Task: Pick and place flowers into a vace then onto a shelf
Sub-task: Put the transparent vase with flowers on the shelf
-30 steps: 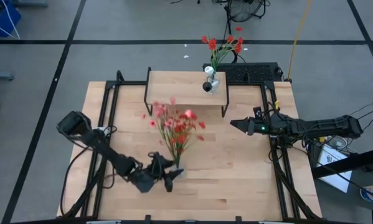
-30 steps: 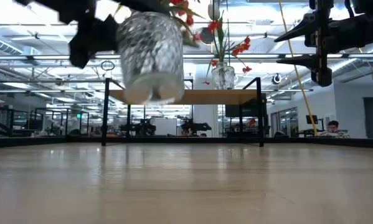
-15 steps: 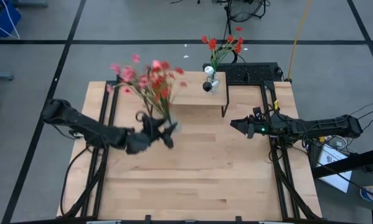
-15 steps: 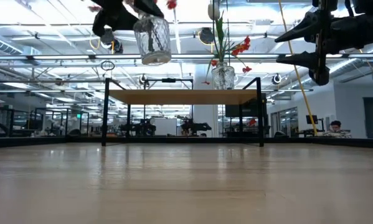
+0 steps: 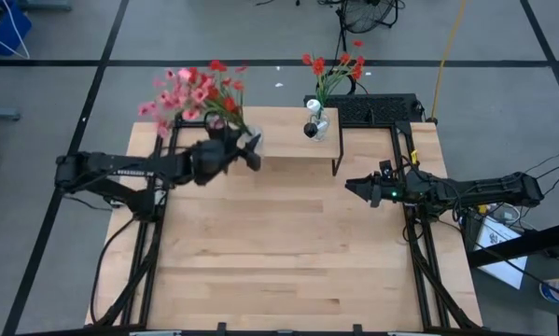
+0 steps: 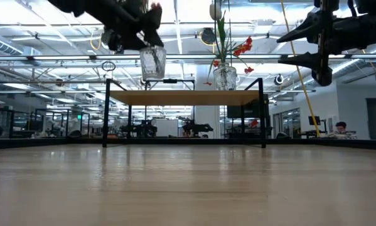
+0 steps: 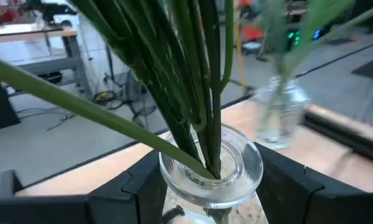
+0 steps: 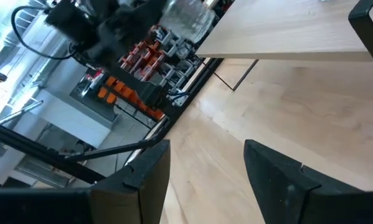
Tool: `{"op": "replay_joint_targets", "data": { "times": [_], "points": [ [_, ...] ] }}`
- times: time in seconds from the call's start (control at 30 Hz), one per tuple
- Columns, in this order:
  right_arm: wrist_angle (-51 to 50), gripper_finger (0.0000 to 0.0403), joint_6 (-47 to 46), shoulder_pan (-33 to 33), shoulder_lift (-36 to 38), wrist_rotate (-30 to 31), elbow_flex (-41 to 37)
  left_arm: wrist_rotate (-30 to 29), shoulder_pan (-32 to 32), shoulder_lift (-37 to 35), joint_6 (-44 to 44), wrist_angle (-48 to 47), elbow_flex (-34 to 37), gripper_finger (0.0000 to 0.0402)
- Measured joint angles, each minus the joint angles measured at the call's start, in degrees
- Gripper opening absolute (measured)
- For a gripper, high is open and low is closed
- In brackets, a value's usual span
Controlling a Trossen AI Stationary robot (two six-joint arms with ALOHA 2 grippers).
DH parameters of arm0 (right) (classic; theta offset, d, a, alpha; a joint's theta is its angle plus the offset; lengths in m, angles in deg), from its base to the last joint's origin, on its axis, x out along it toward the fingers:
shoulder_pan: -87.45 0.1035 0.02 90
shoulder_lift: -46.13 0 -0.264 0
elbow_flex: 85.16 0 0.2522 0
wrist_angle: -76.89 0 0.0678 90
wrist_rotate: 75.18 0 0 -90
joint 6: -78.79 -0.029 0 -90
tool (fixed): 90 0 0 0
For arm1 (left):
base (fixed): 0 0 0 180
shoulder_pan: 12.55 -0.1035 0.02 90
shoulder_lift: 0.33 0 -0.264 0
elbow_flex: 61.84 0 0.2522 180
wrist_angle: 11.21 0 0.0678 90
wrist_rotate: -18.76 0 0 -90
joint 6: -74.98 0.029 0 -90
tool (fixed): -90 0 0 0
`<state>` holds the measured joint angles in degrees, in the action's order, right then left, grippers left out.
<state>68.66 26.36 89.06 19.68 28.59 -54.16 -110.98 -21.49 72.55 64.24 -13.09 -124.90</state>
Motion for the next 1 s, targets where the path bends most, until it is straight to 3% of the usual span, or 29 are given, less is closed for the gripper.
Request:
{"op": "replay_joint_targets", "data": {
  "times": [0.37, 0.53, 0.8, 1.0],
  "points": [
    [-0.3, 0.0196, 0.1, 0.0, -0.5, 5.9, 0.0, 8.8, -11.0, 0.0, 0.7, -0.7, 0.0, 0.0205],
    [-0.4, 0.0196, 0.1, 0.0, -1.8, 5.9, 0.0, 10.2, -13.1, 0.7, -1.1, -4.9, 0.0, 0.0220],
    [-0.5, 0.0196, 0.0, 0.0, -4.4, 5.9, 0.0, 14.9, -15.5, 6.0, -7.4, -7.7, -0.5, 0.0205],
    [-0.5, 0.0196, -0.9, 0.0, -5.4, 5.7, 0.0, 12.8, -13.2, 10.1, -7.6, -5.5, -0.7, 0.0215]
  ]
}}
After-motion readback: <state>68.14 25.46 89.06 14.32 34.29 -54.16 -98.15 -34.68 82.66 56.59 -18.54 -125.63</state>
